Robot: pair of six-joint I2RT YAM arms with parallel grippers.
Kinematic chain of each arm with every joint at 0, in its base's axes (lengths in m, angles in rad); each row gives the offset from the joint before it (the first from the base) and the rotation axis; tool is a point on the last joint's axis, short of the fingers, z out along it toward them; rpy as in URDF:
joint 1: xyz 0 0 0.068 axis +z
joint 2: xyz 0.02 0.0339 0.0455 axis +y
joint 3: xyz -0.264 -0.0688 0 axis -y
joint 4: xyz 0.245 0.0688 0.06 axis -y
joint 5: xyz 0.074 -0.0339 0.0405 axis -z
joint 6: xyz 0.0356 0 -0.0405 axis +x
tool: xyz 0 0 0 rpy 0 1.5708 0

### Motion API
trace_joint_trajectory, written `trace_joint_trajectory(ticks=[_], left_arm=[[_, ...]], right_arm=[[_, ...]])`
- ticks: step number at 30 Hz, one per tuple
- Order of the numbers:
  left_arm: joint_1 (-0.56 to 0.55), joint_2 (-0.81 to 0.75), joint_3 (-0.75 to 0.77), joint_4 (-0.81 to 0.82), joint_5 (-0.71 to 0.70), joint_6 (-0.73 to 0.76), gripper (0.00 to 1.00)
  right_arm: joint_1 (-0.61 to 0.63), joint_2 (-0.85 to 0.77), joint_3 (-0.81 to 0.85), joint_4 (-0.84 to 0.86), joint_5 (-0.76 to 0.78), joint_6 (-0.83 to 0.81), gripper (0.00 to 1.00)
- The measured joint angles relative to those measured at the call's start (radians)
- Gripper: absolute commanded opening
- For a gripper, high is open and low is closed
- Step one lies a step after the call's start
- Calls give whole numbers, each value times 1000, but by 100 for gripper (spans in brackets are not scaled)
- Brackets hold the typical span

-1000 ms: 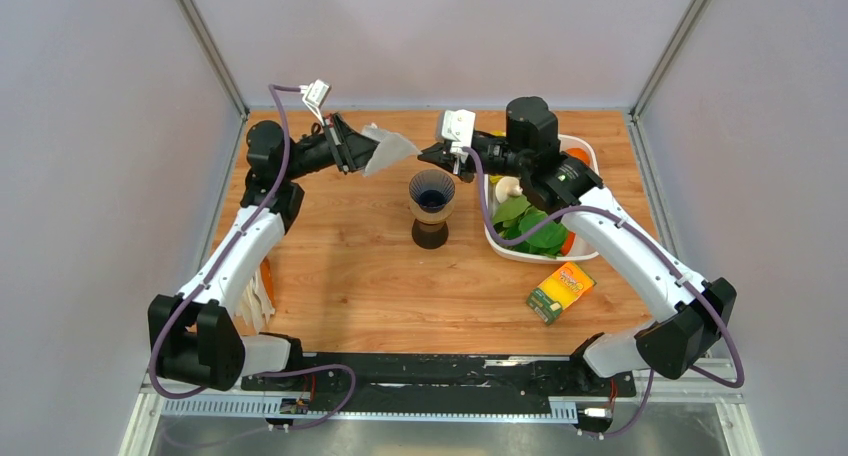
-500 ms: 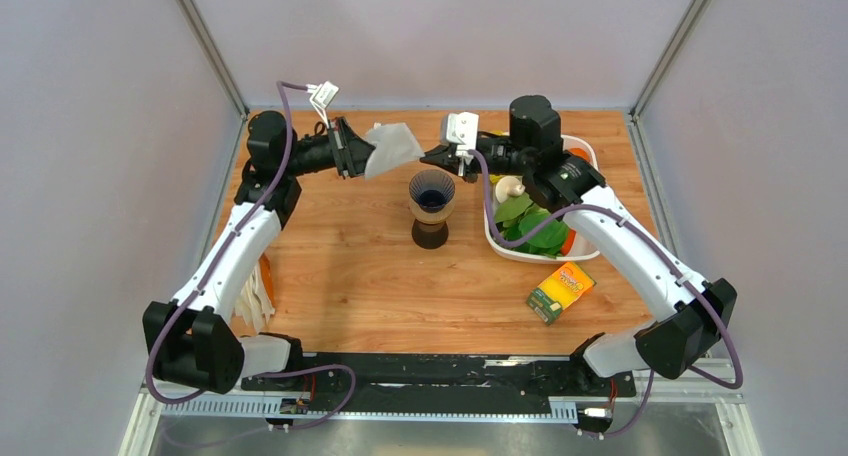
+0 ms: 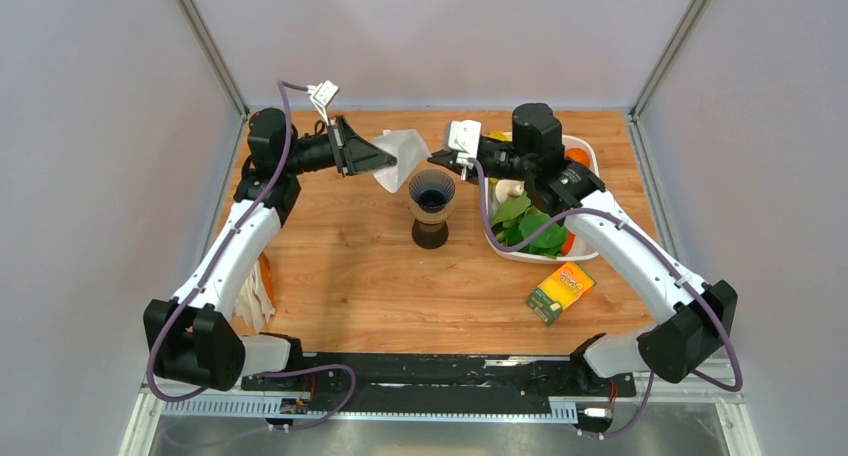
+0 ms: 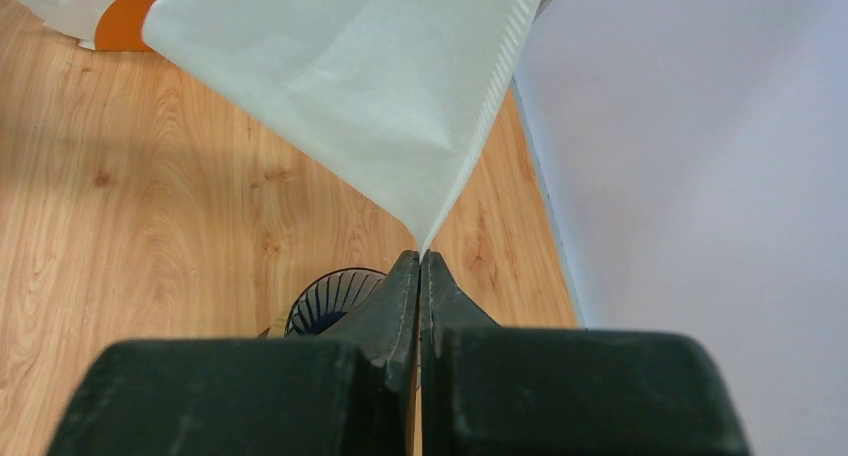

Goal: Place the coffee filter in the dripper

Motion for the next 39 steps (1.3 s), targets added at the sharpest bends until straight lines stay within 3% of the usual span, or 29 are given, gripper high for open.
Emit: trace_joint_trajectory(ticks=[1,3,4,6,10,18,20,22,24,27,29,35,39], left_arm=[[1,2,0,3,0,-7,0],[3,3,0,8,0,-21,21],[6,3,0,10,0,-24,38],[10,3,0,16,-2,-32,52],[21,6,-6,25,-9,-61,59],[21,63,-66,198,-9,-211,61],[20,77,-76,242,-10,-245,57],[20,89,-78,291,-9,-284,47],[19,95,-84,353,-8,-325,34],[19,96,-90,425,-6,-378,5],[18,97,-91,457,-2,-400,1],[18,96,-93,483,23,-418,0],[13,76,-91,371,26,-326,0]], right_arm=[[0,-3,-5,4,0,-2,0],[0,-8,-12,19,-1,-6,0],[0,-14,-19,28,0,-8,0],[0,-27,-35,43,0,-11,0],[0,-58,-83,109,8,-5,0],[11,-60,-119,232,36,21,0],[13,-60,-119,252,38,28,0],[16,-59,-119,267,38,32,0],[16,-58,-119,271,37,31,0],[16,-55,-119,268,36,26,0],[16,-49,-119,260,35,18,0],[12,-29,-118,211,34,-4,0],[1,-25,-116,172,25,-19,0]])
